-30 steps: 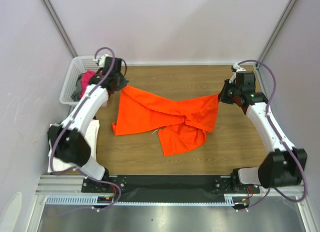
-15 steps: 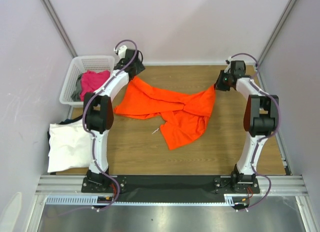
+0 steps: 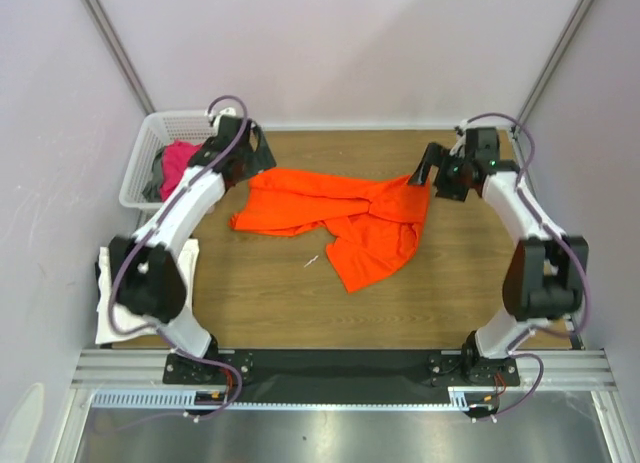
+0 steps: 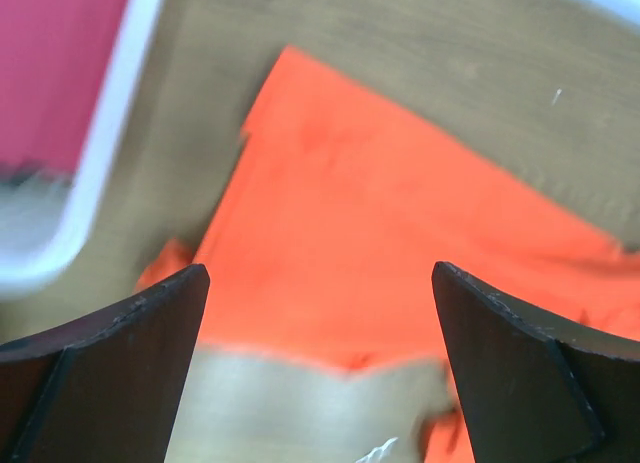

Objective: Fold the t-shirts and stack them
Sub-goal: Flatten the tshirt out

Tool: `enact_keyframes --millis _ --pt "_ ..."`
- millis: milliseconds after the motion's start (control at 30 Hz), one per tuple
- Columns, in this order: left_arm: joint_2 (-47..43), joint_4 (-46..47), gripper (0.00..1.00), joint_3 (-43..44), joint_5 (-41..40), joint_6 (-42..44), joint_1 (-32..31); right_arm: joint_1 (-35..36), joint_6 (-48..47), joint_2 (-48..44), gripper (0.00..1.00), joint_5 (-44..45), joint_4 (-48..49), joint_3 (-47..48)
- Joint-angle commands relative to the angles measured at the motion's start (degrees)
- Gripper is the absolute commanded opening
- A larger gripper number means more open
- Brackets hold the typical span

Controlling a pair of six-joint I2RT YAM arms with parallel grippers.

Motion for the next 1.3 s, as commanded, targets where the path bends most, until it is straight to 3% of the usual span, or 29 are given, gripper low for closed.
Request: enact_keyframes --millis 0,100,300,400,500,567,867,967,1067,1100,1167,1267 --pt "-9.2 -6.0 1.00 -14.7 -0.8 -1.4 -0.2 7.4 5.5 -9.3 0.98 1.1 -3.7 -9.8" --pt "-14.4 -3.7 0.99 -24.0 0.7 -1.5 -0.1 12.4 9.3 -14.5 0.94 3.1 -2.2 -17.6" --pt "-15.9 7.3 0.87 -31.6 2.2 2.9 2.6 18.1 13.7 -16.0 0.88 5.8 0.7 -23.9" --pt "-12.9 11.0 0.87 -32.2 3.3 3.6 4.7 21.3 15.9 -12.9 0.87 6.4 0.8 -23.5" --pt "-10.5 12.5 0.87 -31.6 4.0 4.1 6.2 26.0 15.8 -9.0 0.77 9.0 1.4 -22.4" --pt "-10.0 13.2 0.89 -31.3 4.3 4.4 6.6 28.0 15.2 -7.3 0.77 12.7 0.4 -21.9" --pt "-13.5 14.0 0.96 -32.5 3.8 5.4 6.7 34.6 13.6 4.1 0.73 25.7 -7.3 -15.2" --pt "-14.5 13.6 0.97 -33.0 3.5 5.8 6.7 35.0 13.1 6.0 0.43 29.1 -8.6 -14.4" --pt "-15.3 13.2 0.97 -33.7 3.0 5.9 6.7 35.0 12.6 6.7 0.22 30.3 -9.4 -14.9" --pt "-15.4 13.2 0.97 -34.0 2.9 6.0 6.7 35.0 12.9 6.7 0.08 31.3 -9.7 -15.3" --pt "-15.7 12.7 0.97 -34.1 2.7 6.1 6.7 34.9 13.1 5.8 0.00 31.8 -11.1 -16.3" --pt "-15.7 11.9 0.97 -33.7 3.2 6.4 6.6 35.0 14.6 2.0 0.00 32.3 -13.5 -19.1"
